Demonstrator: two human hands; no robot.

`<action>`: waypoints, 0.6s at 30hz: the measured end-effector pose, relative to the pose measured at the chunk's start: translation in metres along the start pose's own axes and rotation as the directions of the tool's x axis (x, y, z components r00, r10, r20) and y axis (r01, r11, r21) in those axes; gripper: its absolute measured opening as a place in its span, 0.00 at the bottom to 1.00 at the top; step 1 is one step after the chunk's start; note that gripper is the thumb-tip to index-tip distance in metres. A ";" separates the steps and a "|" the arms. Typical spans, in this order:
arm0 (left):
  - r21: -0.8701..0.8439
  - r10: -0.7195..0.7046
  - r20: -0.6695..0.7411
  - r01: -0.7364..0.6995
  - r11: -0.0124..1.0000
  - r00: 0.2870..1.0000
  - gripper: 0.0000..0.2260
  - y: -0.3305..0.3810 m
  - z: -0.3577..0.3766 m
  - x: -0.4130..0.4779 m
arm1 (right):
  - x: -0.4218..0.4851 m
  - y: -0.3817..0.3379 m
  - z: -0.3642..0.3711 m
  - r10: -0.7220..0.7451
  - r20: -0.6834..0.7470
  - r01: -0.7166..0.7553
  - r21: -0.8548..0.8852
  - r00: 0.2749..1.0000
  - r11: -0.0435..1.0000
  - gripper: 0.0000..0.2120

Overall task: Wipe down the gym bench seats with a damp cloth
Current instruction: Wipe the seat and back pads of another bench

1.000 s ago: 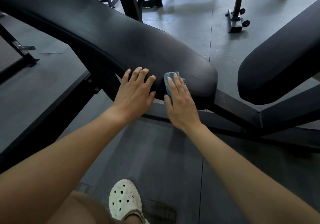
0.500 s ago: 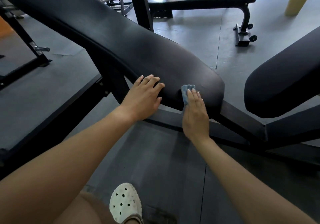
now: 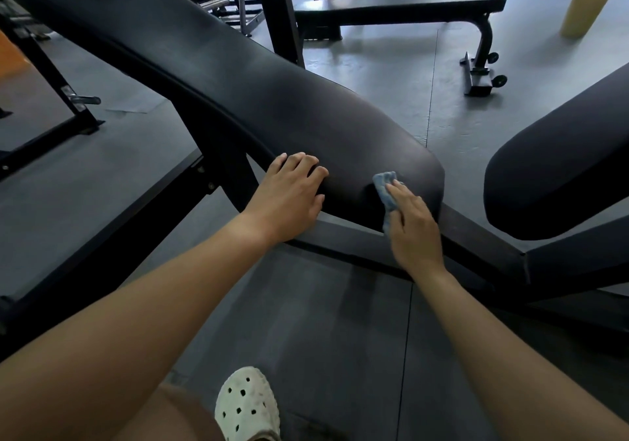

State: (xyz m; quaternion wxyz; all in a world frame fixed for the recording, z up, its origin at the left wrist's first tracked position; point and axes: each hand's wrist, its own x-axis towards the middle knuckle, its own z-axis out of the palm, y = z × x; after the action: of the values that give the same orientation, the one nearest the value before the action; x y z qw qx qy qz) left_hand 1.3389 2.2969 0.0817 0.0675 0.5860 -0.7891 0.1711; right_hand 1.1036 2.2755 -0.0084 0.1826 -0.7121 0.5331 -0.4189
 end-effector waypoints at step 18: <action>-0.020 0.021 -0.051 -0.022 1.000 0.998 0.19 0.000 0.000 0.003 | 0.037 -0.058 0.017 -0.053 0.221 0.039 0.067 0.974 0.997 0.24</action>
State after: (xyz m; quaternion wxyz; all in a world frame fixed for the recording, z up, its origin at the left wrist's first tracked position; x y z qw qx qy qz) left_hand 1.3381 2.2942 0.0822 0.0918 0.5722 -0.7952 0.1785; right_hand 1.1552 2.2600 0.0370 0.2533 -0.7606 0.4795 -0.3569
